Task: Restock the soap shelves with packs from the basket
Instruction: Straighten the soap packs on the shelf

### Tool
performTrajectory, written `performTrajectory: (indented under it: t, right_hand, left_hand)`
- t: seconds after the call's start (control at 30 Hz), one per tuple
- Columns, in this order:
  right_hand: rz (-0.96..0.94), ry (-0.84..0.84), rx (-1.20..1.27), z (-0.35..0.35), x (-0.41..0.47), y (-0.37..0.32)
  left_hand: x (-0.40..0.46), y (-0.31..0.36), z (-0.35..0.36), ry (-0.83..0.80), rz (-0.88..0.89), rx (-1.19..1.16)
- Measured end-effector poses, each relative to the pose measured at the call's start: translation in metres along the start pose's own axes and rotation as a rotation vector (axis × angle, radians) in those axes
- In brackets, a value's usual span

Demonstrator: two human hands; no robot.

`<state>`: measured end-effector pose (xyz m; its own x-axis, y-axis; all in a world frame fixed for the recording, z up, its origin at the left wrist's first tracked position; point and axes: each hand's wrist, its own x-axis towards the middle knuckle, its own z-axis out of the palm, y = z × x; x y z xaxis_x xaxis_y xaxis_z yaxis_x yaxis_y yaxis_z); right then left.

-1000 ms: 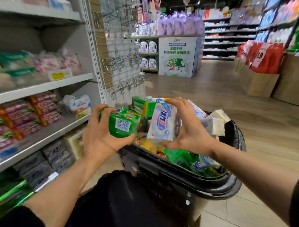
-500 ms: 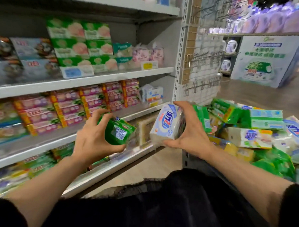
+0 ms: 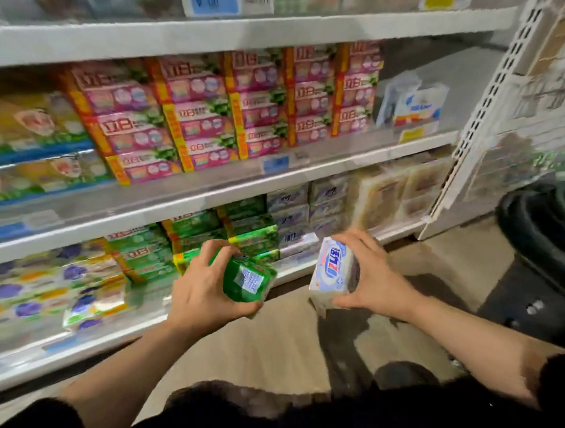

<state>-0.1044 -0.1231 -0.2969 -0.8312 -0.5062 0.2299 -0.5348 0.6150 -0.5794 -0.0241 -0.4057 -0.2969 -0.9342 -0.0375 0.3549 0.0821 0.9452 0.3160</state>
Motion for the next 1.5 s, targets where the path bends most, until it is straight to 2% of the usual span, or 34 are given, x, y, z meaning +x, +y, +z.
performTrajectory:
  t: [0.2, 0.3, 0.43, 0.53, 0.6, 0.67, 0.7, 0.8, 0.9, 0.97, 1.1, 1.2, 1.37, 1.5]
  right_hand:
    - [-0.026, -0.080, -0.153, 0.036, 0.061, 0.050]
    - [-0.151, -0.170, -0.329, 0.043, 0.094, 0.065]
    - [-0.387, -0.391, -0.598, 0.056, 0.142, 0.077]
    - [-0.527, -0.466, -0.717, 0.063, 0.162, 0.075]
    - [-0.546, -0.482, -0.723, 0.065, 0.164, 0.075]
    - [-0.495, -0.413, -0.633, 0.068, 0.153, 0.079]
    - [-0.428, -0.315, -0.565, 0.072, 0.145, 0.084]
    - [-0.106, -0.049, -0.345, 0.086, 0.125, 0.093]
    - [0.036, -0.084, -0.052, 0.091, 0.119, 0.087]
    - [0.071, -0.120, 0.023, 0.092, 0.123, 0.079]
    - [0.127, -0.080, -0.125, 0.094, 0.133, 0.073]
    - [0.242, -0.124, -0.105, 0.080, 0.148, 0.078]
    - [0.219, -0.257, -0.170, 0.069, 0.177, 0.086]
    - [0.202, -0.178, -0.178, 0.075, 0.182, 0.080]
  left_hand:
    - [0.022, -0.012, 0.070, -0.014, -0.024, -0.067]
    - [0.027, -0.009, 0.097, 0.041, -0.106, -0.123]
    - [0.025, -0.009, 0.120, 0.107, -0.218, -0.196]
    - [0.024, -0.016, 0.123, 0.097, -0.187, -0.172]
    - [0.025, -0.020, 0.123, 0.097, -0.163, -0.160]
    - [0.026, -0.022, 0.124, 0.101, -0.155, -0.163]
    - [0.027, -0.023, 0.126, 0.105, -0.153, -0.168]
    - [0.029, -0.025, 0.131, 0.122, -0.157, -0.180]
    - [0.029, -0.025, 0.135, 0.130, -0.165, -0.192]
    - [0.029, -0.025, 0.136, 0.131, -0.169, -0.197]
    - [0.029, -0.022, 0.134, 0.129, -0.188, -0.211]
    - [0.027, -0.021, 0.133, 0.128, -0.212, -0.234]
    - [0.027, -0.018, 0.132, 0.159, -0.238, -0.260]
    - [0.028, -0.017, 0.131, 0.173, -0.230, -0.263]
